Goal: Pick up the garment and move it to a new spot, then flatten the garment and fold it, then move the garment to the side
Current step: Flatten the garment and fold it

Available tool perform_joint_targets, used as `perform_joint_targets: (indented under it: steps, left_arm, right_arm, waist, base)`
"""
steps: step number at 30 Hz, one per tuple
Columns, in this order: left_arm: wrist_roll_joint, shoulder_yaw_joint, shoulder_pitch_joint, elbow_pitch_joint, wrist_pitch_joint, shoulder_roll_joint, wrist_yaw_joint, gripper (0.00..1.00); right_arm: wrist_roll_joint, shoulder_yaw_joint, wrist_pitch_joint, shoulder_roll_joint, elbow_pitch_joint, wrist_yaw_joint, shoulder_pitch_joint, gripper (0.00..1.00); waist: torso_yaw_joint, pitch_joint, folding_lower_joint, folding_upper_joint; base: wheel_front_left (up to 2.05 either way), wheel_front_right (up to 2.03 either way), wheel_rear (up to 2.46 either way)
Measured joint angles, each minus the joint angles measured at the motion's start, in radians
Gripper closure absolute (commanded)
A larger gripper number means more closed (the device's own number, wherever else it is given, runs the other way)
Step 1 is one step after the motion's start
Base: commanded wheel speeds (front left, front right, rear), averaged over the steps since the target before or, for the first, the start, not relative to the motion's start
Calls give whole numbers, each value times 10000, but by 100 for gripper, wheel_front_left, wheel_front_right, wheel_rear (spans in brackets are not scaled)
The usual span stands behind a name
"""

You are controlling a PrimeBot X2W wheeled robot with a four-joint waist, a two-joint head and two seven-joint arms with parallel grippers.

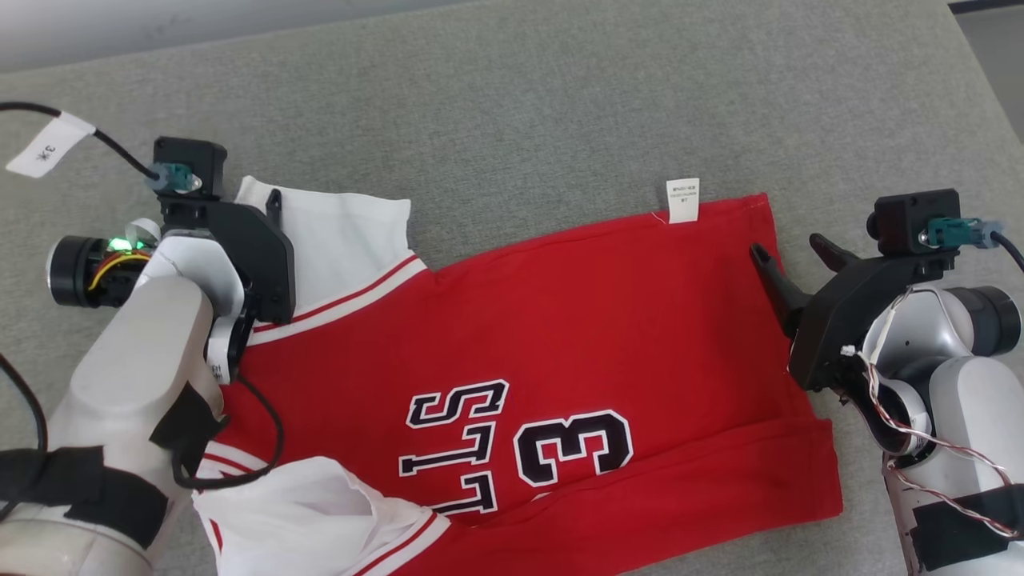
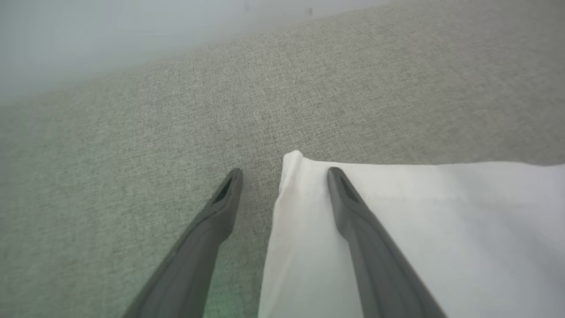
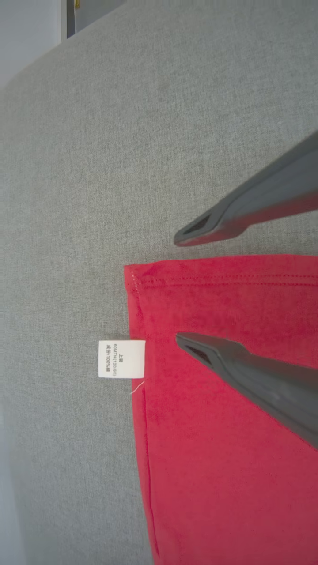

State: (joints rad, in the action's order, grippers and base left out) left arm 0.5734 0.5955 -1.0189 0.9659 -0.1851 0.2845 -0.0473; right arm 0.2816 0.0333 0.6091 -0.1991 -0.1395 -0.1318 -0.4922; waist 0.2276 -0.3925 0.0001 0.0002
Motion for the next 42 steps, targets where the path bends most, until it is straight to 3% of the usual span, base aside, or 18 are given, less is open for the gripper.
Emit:
perform_joint_targets:
  steps: [1,2,4,5,6,12,22,29,33,34,35,37,40,42]
  left_arm:
    - [-8,13,-76,119,-8,-17,-61,15]
    - [-13,21,-126,222,-12,-31,-121,45]
    - [-15,40,-167,337,-71,-69,-150,73]
    - [-13,33,-225,431,-115,-125,-182,96]
    - [-10,23,-285,506,-150,-178,-230,100]
    - [123,46,-469,767,-127,-531,-249,100]
    - [267,155,-341,894,711,-1538,-316,100]
    - [299,311,-394,1147,959,-1918,-221,100]
    - [332,374,-475,1348,1001,-2021,-130,100]
    - [353,382,-488,1415,1003,-2042,-104,100]
    - [357,397,-513,1469,1003,-2059,-56,100]
    - [385,418,-541,1584,1043,-2082,-8,100]
    - [416,454,-572,1781,1133,-2102,98,100]
    - [426,468,-570,1881,1300,-2104,123,100]
  right_arm:
    - [0,8,-21,0,-13,0,-18,0]
    - [0,17,-19,0,-33,0,-20,0]
    - [0,25,-8,-6,-50,0,-20,0]
    - [0,40,69,-25,-65,0,-29,0]
    - [0,50,96,-52,-71,0,-45,0]
    - [-226,-222,-6,-259,-370,0,-582,0]
    - [-1091,-19,-430,-943,-2539,0,-1352,0]
    - [-1162,196,-890,-1179,-3862,0,-2217,0]
    - [-1018,384,-637,-1162,-4544,0,-2458,2]
    - [-982,414,-617,-1172,-4656,0,-2509,16]
    - [-972,460,-585,-1187,-4729,0,-2555,48]
    - [-917,543,-579,-1183,-4861,0,-2616,59]
    - [-884,715,-581,-1189,-4968,0,-2625,100]
    - [-838,828,-658,-1237,-5003,0,-2614,100]
  waist:
    - [25,-14,0,0]
    - [39,-20,-1,0]
    - [40,-17,-1,0]
    - [32,-16,-1,0]
    - [14,-17,-1,0]
    - [-183,-48,-1,-1]
    - [-876,-50,-1,-1]
    - [-1354,-35,-1,-1]
    - [-1494,-41,-1,-1]
    - [-1512,-38,-1,-1]
    - [-1527,-34,-1,-2]
    - [-1541,-15,-1,-2]
    - [-1531,50,-1,-2]
    - [-1519,129,-1,-2]
  base:
    - [0,0,0]
    - [0,0,0]
    - [0,0,0]
    - [0,0,0]
    - [0,0,0]
    - [0,0,0]
    - [0,0,0]
    - [0,0,0]
    - [0,0,0]
    - [0,0,0]
    - [0,0,0]
    - [0,0,0]
    - [0,0,0]
    - [0,0,0]
